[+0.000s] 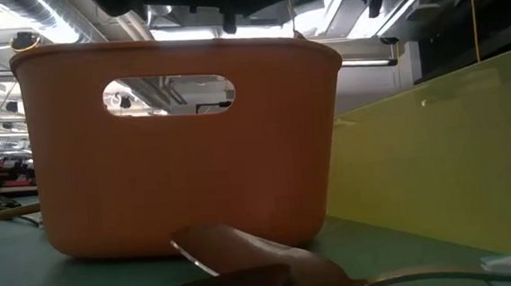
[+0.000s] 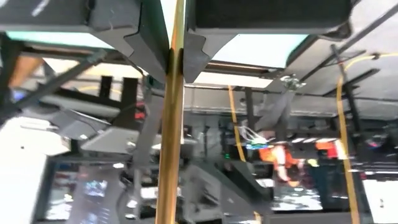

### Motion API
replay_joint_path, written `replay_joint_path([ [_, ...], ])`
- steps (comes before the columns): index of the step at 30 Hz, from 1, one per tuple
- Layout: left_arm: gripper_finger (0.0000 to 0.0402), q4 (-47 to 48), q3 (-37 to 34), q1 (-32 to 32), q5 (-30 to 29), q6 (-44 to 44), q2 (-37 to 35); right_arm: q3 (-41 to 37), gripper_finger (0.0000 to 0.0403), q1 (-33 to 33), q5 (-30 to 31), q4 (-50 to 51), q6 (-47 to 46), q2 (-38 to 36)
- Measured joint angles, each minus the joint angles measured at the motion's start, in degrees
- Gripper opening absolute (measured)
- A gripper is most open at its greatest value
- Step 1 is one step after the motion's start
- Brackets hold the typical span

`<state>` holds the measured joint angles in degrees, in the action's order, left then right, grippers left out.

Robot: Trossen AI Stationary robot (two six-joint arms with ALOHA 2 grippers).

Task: Sort silverware by color (type)
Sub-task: Put the gold spoon into the transparent bin

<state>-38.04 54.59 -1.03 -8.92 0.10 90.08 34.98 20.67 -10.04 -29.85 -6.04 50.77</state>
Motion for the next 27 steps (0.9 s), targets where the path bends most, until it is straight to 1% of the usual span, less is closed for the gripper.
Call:
replay_joint_path([
  [4, 0.0021, 1.6, 0.0, 1.1, 2.8, 2.4, -0.1, 0.0, 0.0069, 0.0, 0.2, 0.6, 0.0, 0.0],
  [10, 0.0021, 9.7, 0.0, 2.7, 2.6, 10.8, 0.1, 0.0, 0.0069, 0.0, 0.5, 7.3, -0.2, 0.1],
  [13, 0.0021, 12.1, 0.0, 2.5, 2.4, 13.8, 1.5, 0.0, 0.0069, 0.0, 0.4, 11.2, -0.2, 0.1],
  [17, 0.0021, 12.0, 0.0, 1.3, 2.4, 17.0, 5.0, 0.0, 0.0069, 0.0, 0.4, 14.8, -0.2, 0.1],
  [22, 0.0021, 11.7, 0.1, -1.1, 3.0, 17.2, 9.1, 0.0, 0.0069, 0.0, 0.4, 16.9, -0.2, 0.1],
  [27, 0.0021, 12.3, 3.2, -3.3, 7.8, 14.1, 13.0, 0.0, 0.0069, 0.0, 0.4, 17.0, -0.1, 0.1],
])
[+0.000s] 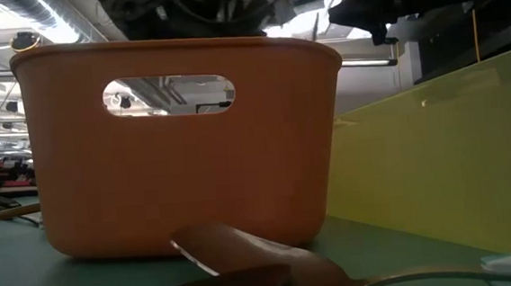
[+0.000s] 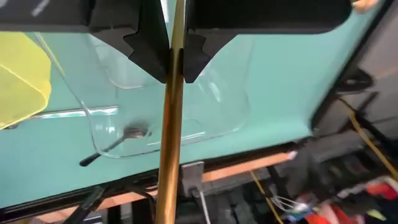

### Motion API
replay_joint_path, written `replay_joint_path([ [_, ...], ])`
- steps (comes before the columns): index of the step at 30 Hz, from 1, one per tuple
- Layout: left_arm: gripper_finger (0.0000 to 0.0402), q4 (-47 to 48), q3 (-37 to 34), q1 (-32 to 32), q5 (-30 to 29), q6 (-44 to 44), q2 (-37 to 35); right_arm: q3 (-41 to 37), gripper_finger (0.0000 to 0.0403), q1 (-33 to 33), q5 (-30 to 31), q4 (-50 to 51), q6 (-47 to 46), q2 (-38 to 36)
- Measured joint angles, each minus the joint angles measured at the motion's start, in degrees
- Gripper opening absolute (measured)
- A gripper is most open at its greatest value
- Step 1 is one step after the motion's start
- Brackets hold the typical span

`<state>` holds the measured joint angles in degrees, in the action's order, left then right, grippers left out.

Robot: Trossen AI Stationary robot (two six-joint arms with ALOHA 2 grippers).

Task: Sort silverware by color (type)
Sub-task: Put the gold spoon into the transparent bin

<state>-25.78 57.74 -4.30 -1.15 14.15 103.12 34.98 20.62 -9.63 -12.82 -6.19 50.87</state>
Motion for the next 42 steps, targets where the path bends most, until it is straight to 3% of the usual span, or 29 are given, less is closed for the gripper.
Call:
replay_joint_path([
  [6, 0.0021, 8.9, 6.1, -1.1, 2.6, -0.6, 4.0, 0.0, 0.0069, 0.0, 0.0, 1.0, 0.0, 0.0],
  [22, 0.0021, 36.9, 21.3, -2.9, 3.4, -0.5, 4.2, 0.0, 0.0069, 0.0, 0.0, 3.6, 0.0, 0.0],
  [31, 0.0021, 38.8, 22.9, -3.3, 6.3, -0.6, 4.9, 0.0, 0.0069, 0.0, 0.0, 3.0, 0.0, 0.0],
  [42, 0.0021, 39.2, 22.9, -3.3, 6.4, -1.6, 11.5, 0.0, 0.0069, 0.0, 0.0, 2.2, 0.1, 0.0],
])
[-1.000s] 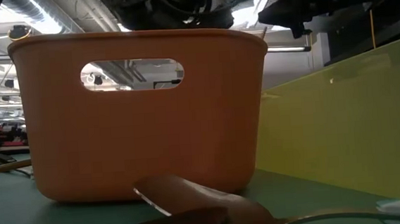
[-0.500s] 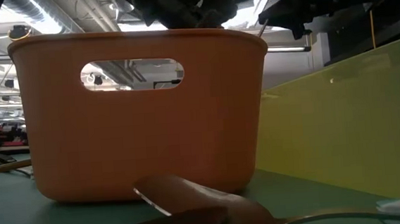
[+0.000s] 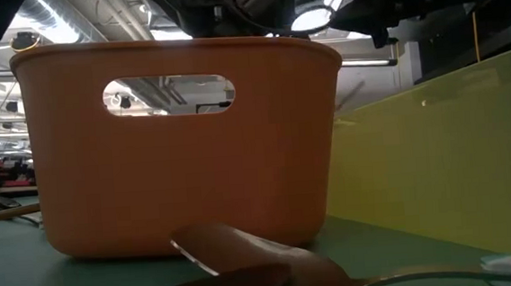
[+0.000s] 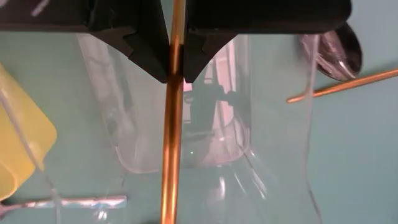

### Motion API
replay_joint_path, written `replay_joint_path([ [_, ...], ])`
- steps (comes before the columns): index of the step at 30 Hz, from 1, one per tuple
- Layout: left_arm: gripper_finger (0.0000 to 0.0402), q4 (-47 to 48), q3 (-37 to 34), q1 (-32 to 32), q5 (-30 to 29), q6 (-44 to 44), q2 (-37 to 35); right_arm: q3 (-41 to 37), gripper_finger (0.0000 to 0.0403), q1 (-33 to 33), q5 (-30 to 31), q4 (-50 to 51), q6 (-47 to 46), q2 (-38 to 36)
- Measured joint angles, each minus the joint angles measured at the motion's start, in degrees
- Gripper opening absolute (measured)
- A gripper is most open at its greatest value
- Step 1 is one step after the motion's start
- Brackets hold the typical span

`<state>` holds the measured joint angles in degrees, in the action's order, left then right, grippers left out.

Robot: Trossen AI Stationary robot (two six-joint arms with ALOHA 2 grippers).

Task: Sort silverware by color (type)
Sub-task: Put the gold spoon into the transparent bin

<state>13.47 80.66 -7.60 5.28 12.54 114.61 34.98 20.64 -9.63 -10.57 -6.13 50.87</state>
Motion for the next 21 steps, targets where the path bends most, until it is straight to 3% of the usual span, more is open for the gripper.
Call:
replay_joint_path([
  [21, 0.0038, -3.5, 0.0, 0.1, -0.1, 5.2, 0.6, 0.0, 0.0069, 0.0, 0.0, 0.1, 0.0, 0.0],
])
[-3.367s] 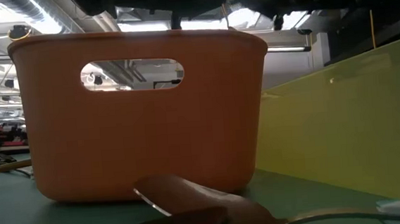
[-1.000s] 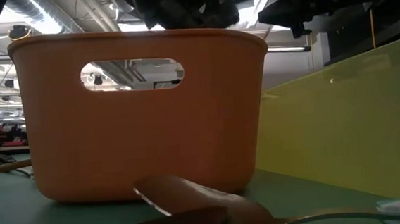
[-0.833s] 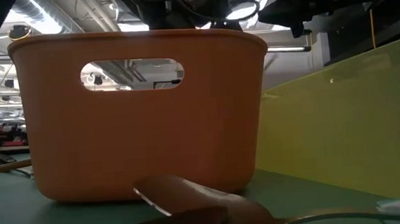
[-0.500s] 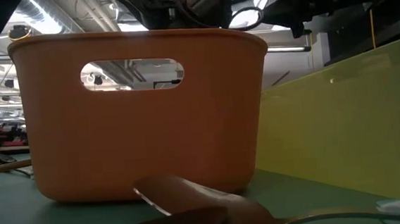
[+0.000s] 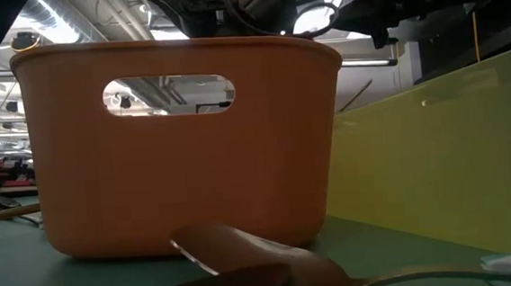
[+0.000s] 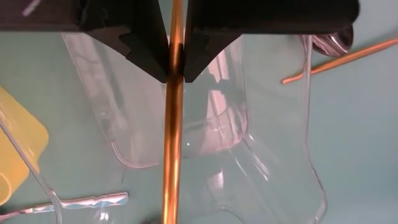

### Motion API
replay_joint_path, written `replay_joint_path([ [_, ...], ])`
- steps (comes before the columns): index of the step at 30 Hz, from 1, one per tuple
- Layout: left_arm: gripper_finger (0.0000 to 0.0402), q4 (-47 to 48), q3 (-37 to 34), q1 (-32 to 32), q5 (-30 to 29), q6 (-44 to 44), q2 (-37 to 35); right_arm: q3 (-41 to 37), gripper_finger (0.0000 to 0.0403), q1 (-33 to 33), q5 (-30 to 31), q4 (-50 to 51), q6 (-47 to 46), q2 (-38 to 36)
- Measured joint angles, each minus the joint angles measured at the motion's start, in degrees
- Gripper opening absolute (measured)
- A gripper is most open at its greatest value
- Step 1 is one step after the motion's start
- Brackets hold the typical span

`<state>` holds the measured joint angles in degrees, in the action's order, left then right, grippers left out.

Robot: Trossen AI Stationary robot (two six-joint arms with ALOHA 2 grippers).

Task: Sort silverware by color (type)
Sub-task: Put the gold spoon into the transparent bin

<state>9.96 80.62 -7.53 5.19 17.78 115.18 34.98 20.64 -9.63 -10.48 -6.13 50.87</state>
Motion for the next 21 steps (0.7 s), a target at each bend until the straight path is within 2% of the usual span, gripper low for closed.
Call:
replay_joint_path([
  [17, 0.0039, -0.5, 0.0, 0.0, 0.4, 0.8, 0.0, 0.0, 0.0069, 0.0, 0.0, 0.0, 0.0, 0.0],
  [21, 0.0055, -0.5, 0.0, 0.0, 0.3, 0.8, 0.0, 0.0, 0.0069, 0.0, 0.0, 0.0, 0.0, 0.0],
])
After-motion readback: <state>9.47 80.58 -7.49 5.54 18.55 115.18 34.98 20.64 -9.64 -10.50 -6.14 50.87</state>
